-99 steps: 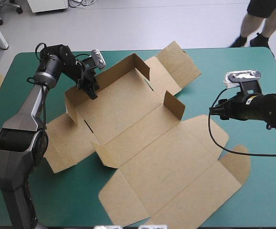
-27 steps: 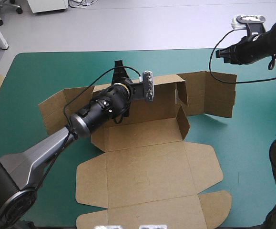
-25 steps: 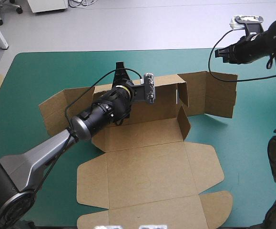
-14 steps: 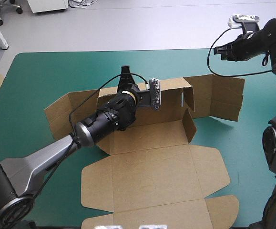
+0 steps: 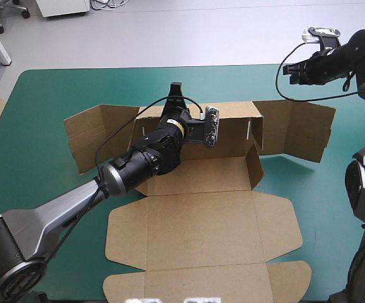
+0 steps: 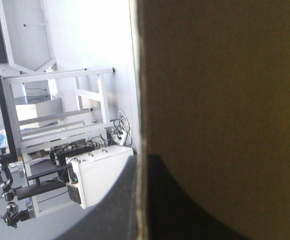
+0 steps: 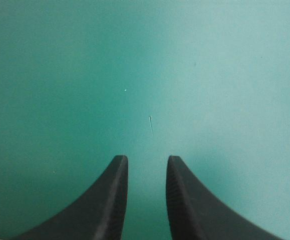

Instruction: Fold the box

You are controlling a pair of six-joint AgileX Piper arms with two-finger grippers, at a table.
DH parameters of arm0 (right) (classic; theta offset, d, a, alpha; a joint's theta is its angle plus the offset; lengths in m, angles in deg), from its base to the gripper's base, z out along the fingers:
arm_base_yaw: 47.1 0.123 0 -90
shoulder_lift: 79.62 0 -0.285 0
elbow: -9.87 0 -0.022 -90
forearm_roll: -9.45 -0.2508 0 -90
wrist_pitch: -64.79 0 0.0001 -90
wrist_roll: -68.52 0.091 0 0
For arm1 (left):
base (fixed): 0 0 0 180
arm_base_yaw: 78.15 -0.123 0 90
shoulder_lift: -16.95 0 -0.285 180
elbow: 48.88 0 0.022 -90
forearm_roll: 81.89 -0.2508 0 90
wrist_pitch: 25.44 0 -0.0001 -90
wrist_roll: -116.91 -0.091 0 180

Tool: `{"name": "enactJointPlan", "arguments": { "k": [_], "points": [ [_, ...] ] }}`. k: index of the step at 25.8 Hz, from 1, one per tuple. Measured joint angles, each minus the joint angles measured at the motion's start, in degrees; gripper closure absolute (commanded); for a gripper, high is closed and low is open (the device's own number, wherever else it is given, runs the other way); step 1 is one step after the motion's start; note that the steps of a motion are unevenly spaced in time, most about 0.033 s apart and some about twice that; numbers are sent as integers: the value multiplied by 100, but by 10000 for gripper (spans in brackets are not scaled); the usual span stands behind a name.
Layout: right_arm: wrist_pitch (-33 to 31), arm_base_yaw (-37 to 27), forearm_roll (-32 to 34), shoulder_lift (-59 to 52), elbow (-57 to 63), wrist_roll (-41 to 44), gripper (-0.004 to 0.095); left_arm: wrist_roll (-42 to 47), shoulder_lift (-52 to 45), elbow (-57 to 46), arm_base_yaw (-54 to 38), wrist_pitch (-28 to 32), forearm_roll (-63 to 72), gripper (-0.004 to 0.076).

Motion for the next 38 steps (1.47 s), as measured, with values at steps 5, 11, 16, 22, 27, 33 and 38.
{"name": "enactJointPlan", "arguments": {
  "k": [5, 11, 16, 22, 27, 33, 38],
  "points": [
    [0, 0, -49, 0, 0, 0, 652, -48, -47, -170, -67, 169, -61, 734],
    [5, 0, -217, 0, 244, -20, 652, 173, -294, -734, -301, 504, -312, 734],
    [5, 0, -577, 0, 293, -131, 651, 342, -363, -821, -311, 713, -376, 734],
    [12, 0, -846, -10, 659, -216, 653, 375, -363, -829, -311, 629, -463, 734],
    [16, 0, -877, -120, 1297, -449, 654, 380, -363, -839, -311, 562, -463, 734],
    [59, 0, -1278, -680, 2104, -788, 656, 380, -363, -839, -311, 562, -463, 734],
    [59, 0, -1401, -1393, 2914, -1064, 656, 406, -363, -839, -311, 541, -325, 734]
  ]
}}
